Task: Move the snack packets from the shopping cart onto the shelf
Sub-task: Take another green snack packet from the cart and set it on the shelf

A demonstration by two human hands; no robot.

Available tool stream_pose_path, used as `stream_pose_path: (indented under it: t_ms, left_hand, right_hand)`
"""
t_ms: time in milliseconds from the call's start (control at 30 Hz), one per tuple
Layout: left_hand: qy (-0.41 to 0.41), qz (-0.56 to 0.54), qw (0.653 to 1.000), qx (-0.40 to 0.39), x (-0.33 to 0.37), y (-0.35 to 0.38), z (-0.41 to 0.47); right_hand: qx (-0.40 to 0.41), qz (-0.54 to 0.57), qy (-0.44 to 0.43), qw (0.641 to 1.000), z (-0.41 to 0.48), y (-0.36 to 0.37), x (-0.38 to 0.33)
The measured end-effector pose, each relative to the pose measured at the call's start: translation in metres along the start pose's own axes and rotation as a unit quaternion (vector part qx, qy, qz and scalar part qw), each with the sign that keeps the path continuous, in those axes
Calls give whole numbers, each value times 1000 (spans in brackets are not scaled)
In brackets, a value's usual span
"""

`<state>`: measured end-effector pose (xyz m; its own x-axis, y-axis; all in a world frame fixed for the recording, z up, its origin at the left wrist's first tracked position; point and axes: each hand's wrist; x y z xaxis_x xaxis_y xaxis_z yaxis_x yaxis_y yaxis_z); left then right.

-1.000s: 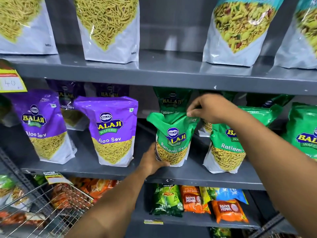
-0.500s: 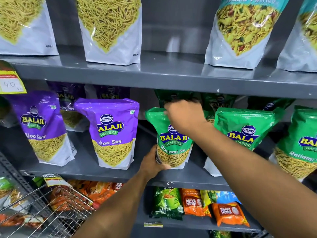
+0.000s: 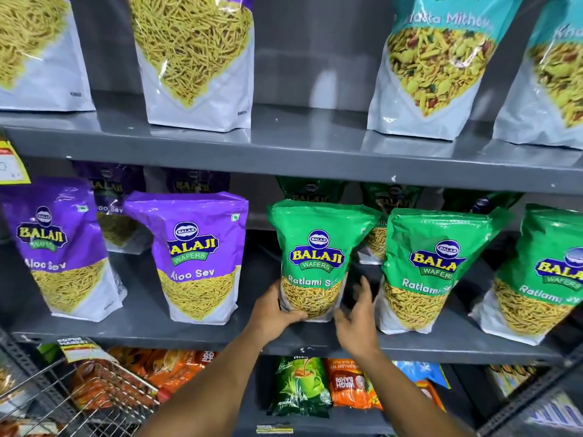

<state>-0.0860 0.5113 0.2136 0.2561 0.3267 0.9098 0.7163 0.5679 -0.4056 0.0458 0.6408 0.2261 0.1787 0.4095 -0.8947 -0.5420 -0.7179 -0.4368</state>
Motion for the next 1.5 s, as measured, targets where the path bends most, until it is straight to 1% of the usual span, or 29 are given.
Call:
stream_pose_path:
  t_ms: [67,167,267,300,333,400,433,467,500,533,567,600,633,667,733,800,867,900,933,1000,1067,1300,1333,1400,1433,1467,1500]
  left_hand:
    - [1,2,1000,-3,-1,1,1]
    - [13,5,1000,-6,0,5,0]
    - [21,-4,1000,-17,3,6,-5]
    - [27,-4,1000,-11,4,7,-8]
    - [36,10,999,20,5,9,-11]
    - [54,89,985,136,0,16,-25]
    - [81,134,971,183,2,29,-33]
    - [112,163,961,191,2,41,-47]
    - [136,177,964,147,6,54,-59]
    - [156,178,968,84,15,71,-64]
    - [158,167,973,18,24,88,-64]
    - [143,149,978,-35,34,105,-60]
    - [118,126,983,-60,44,115,-49]
    - [92,105,988,-67,54,127,-36]
    - [36,79,993,-83,68,140,-4]
    - [5,105,990,-96,77,148,22]
    - [-7,137,987,-86,82,154,39]
    - [-7,136,988,-77,82,157,43]
    - [4,131,989,-64,84,163,47]
    - [10,115,992,-44,85,172,51]
    - [7,107,993,-41,86,180,54]
    - [-8,113,992,-64,84,189,64]
    - [-9,112,991,-68,84,190,64]
    - [-8,107,991,-81,89,189,60]
    - [-8,99,992,-84,89,188,56]
    - [2,88,993,-76,89,185,48]
    - [17,65,996,-55,85,180,35]
  right_hand:
    - [-73,11,26,997,7,-2,15]
    - [-118,-4,25,993,12,-7,31]
    - [-121,-12,0,993,9,-9,32]
    - [-115,-8,-15,993,6,-10,28]
    - [-101,3,-22,995,0,-13,22]
    - [-44,30,-38,998,-17,-14,10]
    - [7,29,-65,997,-24,-25,10]
    - [60,22,-91,994,-35,-33,5]
    - [120,25,-122,985,-41,-44,-1]
    - [187,34,-141,972,-41,-63,-6]
    - [250,59,-155,954,-36,-84,-8]
    - [300,91,-159,936,-29,-109,-11]
    - [331,126,-157,922,-19,-133,-15]
    - [346,147,-149,915,-8,-159,-19]
    - [321,154,-133,925,11,-201,-33]
    - [263,126,-125,948,27,-230,-43]
    - [194,86,-119,970,41,-244,-46]
    - [168,69,-112,977,46,-248,-45]
    - [161,61,-103,980,50,-255,-40]
    - [174,75,-96,977,54,-264,-32]
    - [195,83,-101,972,56,-271,-30]
    - [231,60,-99,966,63,-284,-23]
    - [228,70,-106,965,60,-280,-22]
    - [218,126,-119,960,44,-265,-16]
    - [226,141,-123,956,33,-253,-9]
    - [254,119,-126,951,18,-240,0]
    - [281,65,-138,947,3,-222,7]
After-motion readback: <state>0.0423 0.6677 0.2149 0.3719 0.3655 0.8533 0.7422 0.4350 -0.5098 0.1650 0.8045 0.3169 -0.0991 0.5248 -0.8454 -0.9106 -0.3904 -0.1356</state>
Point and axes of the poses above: each hand's wrist, its own z-axis towards the middle knuckle, its own y-axis out of the palm, x = y × z, and after that the axes turned 13 degrees about -x, right-handed
